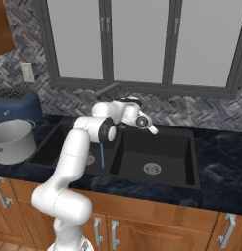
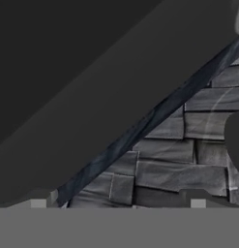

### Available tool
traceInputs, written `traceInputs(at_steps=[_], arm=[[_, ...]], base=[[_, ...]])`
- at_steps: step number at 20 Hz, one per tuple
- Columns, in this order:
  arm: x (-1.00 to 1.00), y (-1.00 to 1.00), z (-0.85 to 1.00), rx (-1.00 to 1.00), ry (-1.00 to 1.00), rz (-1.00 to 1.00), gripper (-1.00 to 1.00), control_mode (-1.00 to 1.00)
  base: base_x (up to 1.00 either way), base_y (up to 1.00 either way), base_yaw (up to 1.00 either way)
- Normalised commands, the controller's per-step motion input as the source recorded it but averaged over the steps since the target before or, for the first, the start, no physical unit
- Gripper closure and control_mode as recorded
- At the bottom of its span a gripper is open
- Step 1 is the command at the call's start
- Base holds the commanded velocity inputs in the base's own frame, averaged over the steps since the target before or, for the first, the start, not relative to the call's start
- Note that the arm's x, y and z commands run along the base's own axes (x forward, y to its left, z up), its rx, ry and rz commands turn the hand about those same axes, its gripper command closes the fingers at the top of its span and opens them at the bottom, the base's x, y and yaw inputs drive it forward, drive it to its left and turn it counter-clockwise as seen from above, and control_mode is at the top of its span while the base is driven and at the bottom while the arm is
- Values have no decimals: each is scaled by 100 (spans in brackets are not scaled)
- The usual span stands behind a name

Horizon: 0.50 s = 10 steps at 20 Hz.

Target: Dump the squash from the pot into the sink. Then turn on the water and wash the squash. Then turn off the water and put the squash back in the pot.

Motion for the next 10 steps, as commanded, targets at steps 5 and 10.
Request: traceInputs(at_steps=[5, 10], arm=[[43, 0, 22, 8, 1, 0, -100, -100], [41, 1, 38, 9, 0, 0, -100, -100]], base=[[0, 0, 0], [0, 0, 0]])
